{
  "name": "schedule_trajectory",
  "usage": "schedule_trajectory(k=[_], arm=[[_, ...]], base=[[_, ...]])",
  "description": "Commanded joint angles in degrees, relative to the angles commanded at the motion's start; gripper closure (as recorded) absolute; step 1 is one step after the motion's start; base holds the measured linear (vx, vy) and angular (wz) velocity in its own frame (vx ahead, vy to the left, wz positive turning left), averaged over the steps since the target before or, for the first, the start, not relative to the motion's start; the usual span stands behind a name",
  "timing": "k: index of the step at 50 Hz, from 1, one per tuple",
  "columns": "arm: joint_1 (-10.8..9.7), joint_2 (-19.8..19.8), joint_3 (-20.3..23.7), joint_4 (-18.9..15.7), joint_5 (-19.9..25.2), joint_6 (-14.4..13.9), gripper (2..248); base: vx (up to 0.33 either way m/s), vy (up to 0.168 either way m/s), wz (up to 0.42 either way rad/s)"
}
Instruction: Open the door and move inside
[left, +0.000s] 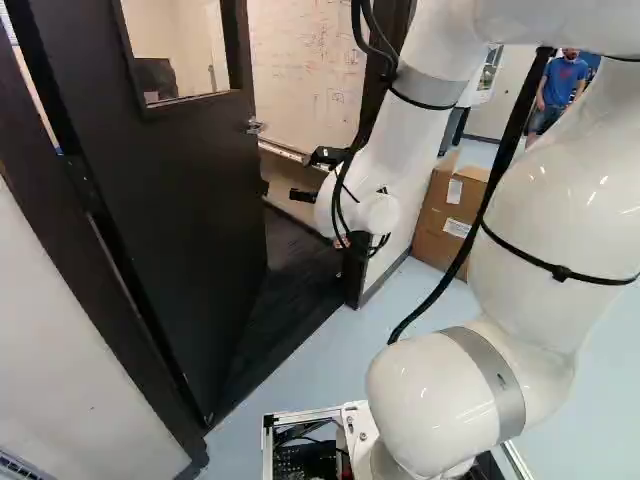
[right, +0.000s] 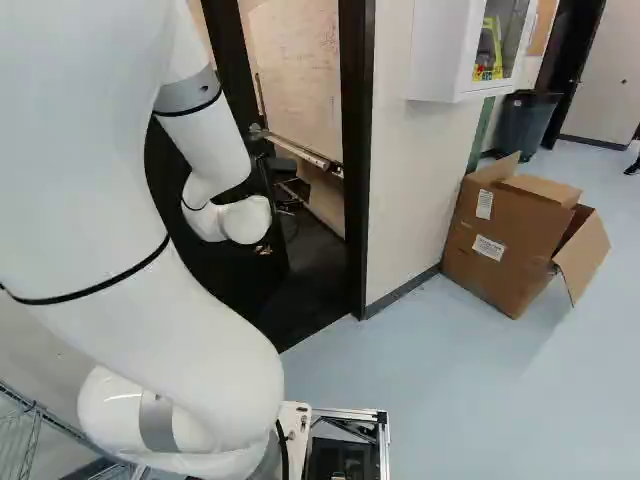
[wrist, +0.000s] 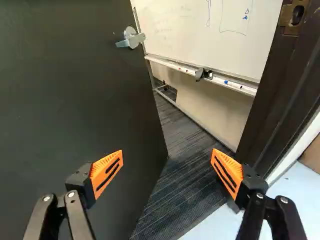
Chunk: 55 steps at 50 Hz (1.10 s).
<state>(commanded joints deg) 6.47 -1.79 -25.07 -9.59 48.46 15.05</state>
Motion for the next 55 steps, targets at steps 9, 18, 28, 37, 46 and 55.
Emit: schedule_trajectory(k=[9,18,28,37,46,55], arm=[[0.0,0.0,0.0,0.0,0.0,0.0,3],[0.0,0.0,0.0,0.0,0.0,0.0,3],[0.0,0.0,0.0,0.0,0.0,0.0,3],[0.0,0.0,0.0,0.0,0.0,0.0,3],[0.0,0.0,0.0,0.0,0.0,0.0,3],[0.0,0.0,0.0,0.0,0.0,0.0,3]], base=[[0.044,0.001,-0.003],[0.08,0.002,-0.004],[0.121,0.023,0.11],[0.095,0.034,0.147],[0.091,0.035,0.139],[0.098,0.056,0.135]])
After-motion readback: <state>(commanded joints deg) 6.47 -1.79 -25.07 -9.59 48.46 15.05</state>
